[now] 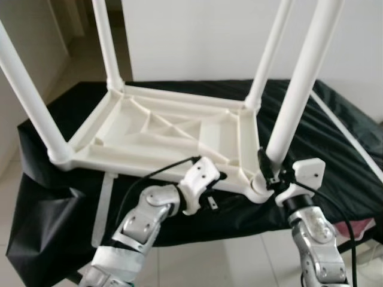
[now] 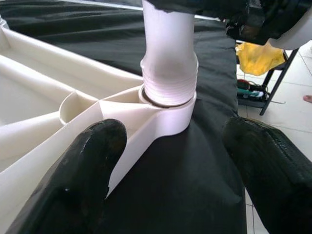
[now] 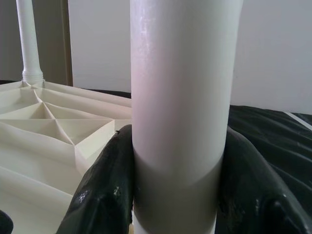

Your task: Building children table

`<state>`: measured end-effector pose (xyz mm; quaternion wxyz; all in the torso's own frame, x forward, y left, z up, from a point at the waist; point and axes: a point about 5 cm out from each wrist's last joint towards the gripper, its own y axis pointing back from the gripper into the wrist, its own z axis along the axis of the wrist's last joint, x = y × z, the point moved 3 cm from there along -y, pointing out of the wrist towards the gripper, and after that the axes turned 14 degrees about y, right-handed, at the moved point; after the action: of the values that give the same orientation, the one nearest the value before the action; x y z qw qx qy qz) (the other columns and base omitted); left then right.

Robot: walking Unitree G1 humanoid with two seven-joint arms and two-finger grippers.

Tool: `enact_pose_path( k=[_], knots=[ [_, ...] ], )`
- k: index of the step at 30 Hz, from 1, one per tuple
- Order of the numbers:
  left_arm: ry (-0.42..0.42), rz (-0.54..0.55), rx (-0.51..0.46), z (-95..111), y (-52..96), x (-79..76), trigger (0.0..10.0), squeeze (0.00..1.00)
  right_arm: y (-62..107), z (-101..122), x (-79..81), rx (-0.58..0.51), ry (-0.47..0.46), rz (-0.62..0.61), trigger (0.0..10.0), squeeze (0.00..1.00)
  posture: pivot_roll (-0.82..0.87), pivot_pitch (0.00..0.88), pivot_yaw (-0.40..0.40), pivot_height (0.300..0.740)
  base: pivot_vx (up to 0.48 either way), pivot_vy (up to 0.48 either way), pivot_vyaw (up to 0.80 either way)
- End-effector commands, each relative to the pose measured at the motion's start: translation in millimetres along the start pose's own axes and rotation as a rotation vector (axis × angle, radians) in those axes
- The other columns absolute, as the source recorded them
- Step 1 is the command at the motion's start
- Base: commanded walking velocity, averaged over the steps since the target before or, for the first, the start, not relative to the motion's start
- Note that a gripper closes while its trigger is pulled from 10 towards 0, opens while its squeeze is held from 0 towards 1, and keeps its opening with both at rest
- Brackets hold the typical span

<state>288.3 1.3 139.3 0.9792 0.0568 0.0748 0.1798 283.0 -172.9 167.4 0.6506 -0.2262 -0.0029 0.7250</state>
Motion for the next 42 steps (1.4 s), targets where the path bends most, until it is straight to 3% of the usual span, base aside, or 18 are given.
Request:
enact_pose_path(
  k=[1, 7, 19, 25, 27, 30, 37, 42],
  knots=[
    [-0.008, -0.016, -0.002, 4, -0.9, -2.2, 10.0, 0.0, 1.3, -6, 1.1, 0.02, 0.006, 0.01, 10.0, 0.0, 0.02, 0.0, -0.023, 0.74, 0.0, 0.0, 0.0],
    [-0.009, -0.012, -0.001, 4, 0.3, -1.7, 10.0, 0.0, 9.4, -10, 12.1, 0.003, -0.004, 0.079, 10.0, 0.0, 0.02, 0.0, -0.023, 0.74, 0.0, 0.0, 0.0],
    [-0.018, -0.013, -0.003, 6, 0.9, -0.8, 10.0, 0.0, 14.5, -8, 20.3, -0.033, -0.043, 0.068, 10.0, 0.0, 0.02, 0.0, -0.019, 0.74, 0.0, 0.0, 0.0],
    [-0.028, -0.016, -0.003, 7, 1.4, -0.4, 10.0, 0.0, 23.4, -16, 23.9, -0.017, -0.126, 0.049, 10.0, 0.0, 0.02, 0.0, -0.018, 0.74, 0.0, 0.0, 0.0],
    [-0.03, -0.016, -0.002, 9, 1.8, 0.5, 10.0, 0.0, 28.6, -28, 24.6, 0.045, -0.132, 0.022, 10.0, 0.0, 0.02, 0.0, -0.009, 0.74, 0.0, 0.0, 0.0],
    [-0.03, -0.016, -0.002, 9, 1.8, 0.5, 10.0, 0.0, 29.3, -29, 24.3, 0.052, -0.139, 0.014, 10.0, 0.0, 0.02, 0.0, -0.009, 0.74, 0.0, 0.0, 0.0],
    [-0.037, -0.023, 0.0, 10, 0.7, 0.6, 10.0, 0.0, 22.8, -42, 22.7, 0.144, -0.155, 0.022, 10.0, 0.0, 0.02, 0.0, -0.002, 0.74, 0.0, 0.0, 0.0],
    [-0.039, -0.023, 0.0, 10, 0.6, 0.7, 10.0, 0.0, 13.4, -50, 19.3, 0.215, -0.098, 0.044, 10.0, 0.0, 0.02, 0.0, -0.004, 0.74, 0.0, 0.0, 0.0]
  ],
)
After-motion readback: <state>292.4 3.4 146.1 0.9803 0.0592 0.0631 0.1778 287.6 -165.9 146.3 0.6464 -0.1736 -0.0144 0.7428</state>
